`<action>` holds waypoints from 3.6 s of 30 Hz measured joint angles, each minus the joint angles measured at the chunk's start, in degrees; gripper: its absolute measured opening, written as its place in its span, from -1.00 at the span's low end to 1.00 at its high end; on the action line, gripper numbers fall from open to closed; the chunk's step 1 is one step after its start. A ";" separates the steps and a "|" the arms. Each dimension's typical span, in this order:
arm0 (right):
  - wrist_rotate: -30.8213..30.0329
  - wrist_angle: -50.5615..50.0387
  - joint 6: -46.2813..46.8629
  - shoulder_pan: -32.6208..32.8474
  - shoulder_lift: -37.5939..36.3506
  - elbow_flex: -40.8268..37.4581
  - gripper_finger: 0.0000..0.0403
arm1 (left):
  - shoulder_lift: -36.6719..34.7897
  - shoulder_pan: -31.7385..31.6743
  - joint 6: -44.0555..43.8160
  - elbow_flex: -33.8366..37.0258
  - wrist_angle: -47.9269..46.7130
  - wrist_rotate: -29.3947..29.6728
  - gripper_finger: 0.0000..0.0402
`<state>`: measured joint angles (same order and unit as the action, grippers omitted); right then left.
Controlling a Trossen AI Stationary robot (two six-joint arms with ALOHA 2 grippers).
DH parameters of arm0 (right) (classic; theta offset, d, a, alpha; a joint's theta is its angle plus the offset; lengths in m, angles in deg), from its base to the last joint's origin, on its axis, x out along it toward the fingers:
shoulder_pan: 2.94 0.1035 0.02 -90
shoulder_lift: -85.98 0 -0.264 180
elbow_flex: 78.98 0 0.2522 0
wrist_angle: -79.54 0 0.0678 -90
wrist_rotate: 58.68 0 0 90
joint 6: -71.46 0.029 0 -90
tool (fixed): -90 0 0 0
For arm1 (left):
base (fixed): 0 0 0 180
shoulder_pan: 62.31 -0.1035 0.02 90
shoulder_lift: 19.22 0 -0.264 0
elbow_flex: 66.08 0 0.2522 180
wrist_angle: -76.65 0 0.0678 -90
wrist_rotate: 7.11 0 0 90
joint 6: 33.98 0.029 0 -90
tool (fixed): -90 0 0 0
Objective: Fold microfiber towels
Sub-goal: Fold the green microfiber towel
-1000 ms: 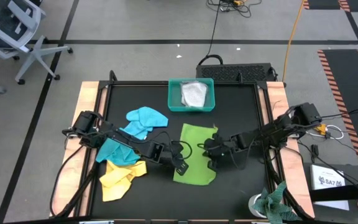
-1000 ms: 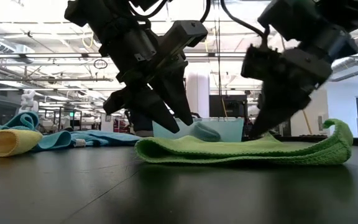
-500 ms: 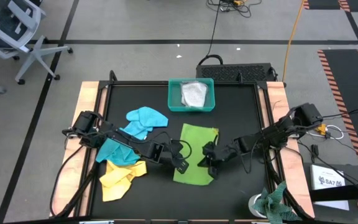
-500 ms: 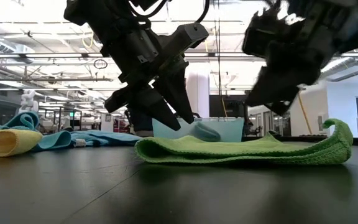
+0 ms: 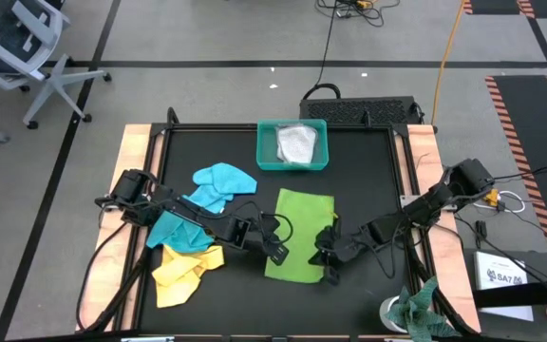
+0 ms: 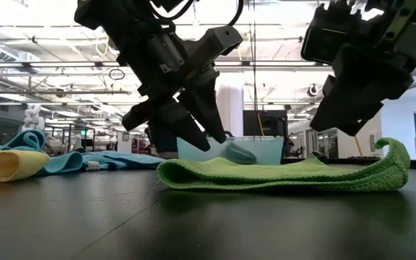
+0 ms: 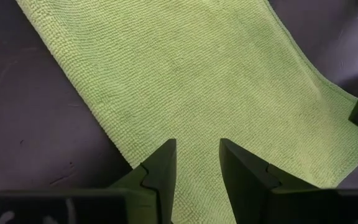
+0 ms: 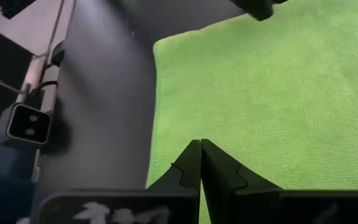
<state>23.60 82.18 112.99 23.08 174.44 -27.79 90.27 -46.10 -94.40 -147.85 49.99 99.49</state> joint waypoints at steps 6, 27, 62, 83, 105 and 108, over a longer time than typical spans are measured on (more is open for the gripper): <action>-1.28 -0.03 2.53 1.01 1.66 -0.04 -1.00 | 0.00 0.00 -0.16 0.00 -0.04 0.00 -0.39; 6.57 -0.80 9.49 8.63 7.55 0.04 -1.00 | 0.00 0.00 -0.27 0.00 -0.09 -0.09 -0.39; 8.14 -33.30 -2.03 8.56 -6.45 18.98 -1.00 | 0.00 11.67 38.48 -20.90 -14.72 0.03 -0.97; 12.02 -48.82 -2.91 12.95 3.99 25.35 -1.00 | 5.61 13.43 37.87 -21.44 -20.02 -7.02 -0.89; 16.57 -42.20 -8.73 12.60 4.05 25.35 -0.50 | 9.36 18.11 69.33 -21.40 -11.61 -3.02 -0.32; 14.04 -41.81 -9.82 12.57 4.22 25.35 -0.48 | 9.49 17.85 71.32 -21.40 -11.98 0.40 -0.29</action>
<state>37.64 40.37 103.17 35.65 178.66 -2.44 99.76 -28.25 -23.08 -169.25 38.00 99.88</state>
